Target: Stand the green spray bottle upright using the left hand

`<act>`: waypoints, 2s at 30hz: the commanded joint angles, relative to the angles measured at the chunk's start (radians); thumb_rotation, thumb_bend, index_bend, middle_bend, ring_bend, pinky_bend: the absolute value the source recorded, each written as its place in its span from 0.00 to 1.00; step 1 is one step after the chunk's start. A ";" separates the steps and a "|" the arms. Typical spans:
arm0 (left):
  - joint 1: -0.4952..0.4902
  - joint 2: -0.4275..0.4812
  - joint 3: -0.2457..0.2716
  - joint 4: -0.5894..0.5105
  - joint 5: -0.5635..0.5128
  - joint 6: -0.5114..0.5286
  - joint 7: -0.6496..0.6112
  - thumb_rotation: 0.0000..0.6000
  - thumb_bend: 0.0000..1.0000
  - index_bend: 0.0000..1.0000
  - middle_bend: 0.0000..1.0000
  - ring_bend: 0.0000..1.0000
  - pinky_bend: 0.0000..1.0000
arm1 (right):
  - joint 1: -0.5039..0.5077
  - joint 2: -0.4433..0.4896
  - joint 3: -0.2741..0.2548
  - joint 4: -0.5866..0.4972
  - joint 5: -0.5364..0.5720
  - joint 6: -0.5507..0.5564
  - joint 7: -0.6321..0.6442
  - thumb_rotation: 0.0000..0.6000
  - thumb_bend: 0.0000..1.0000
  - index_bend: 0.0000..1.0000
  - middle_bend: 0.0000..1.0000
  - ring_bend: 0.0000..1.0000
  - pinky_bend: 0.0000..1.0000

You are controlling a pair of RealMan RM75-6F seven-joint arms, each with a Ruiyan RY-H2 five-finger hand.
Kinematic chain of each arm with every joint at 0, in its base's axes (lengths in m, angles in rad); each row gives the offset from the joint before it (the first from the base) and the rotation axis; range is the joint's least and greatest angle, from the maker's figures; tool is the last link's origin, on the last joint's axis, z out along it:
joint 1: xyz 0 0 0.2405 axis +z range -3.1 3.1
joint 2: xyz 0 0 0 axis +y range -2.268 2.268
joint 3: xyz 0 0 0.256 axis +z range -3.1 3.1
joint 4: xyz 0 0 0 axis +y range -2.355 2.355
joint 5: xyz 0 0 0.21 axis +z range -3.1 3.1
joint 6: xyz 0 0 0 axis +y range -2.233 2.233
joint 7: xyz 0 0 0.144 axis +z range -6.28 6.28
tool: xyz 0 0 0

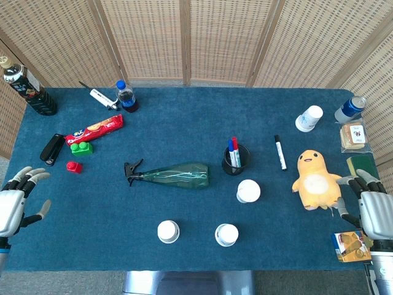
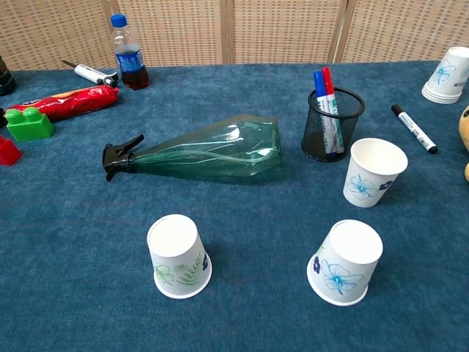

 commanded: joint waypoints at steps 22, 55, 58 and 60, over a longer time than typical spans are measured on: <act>-0.194 0.214 0.076 -0.092 0.160 -0.357 -0.366 0.96 0.43 0.24 0.24 0.21 0.26 | -0.016 0.006 -0.005 -0.010 -0.011 0.025 0.013 1.00 0.51 0.33 0.35 0.15 0.21; -0.731 -0.011 0.120 0.173 0.248 -0.863 -1.035 0.93 0.43 0.25 0.27 0.22 0.32 | -0.067 0.036 -0.008 -0.020 0.009 0.073 0.025 1.00 0.51 0.33 0.35 0.15 0.21; -0.743 -0.021 0.131 0.178 0.247 -0.860 -1.039 0.94 0.43 0.25 0.27 0.22 0.32 | -0.068 0.034 -0.008 -0.016 0.010 0.072 0.029 1.00 0.51 0.33 0.35 0.15 0.21; -0.755 -0.032 0.135 0.181 0.244 -0.860 -1.042 0.93 0.43 0.25 0.27 0.22 0.32 | -0.069 0.034 -0.008 -0.014 0.009 0.073 0.032 1.00 0.51 0.33 0.35 0.15 0.21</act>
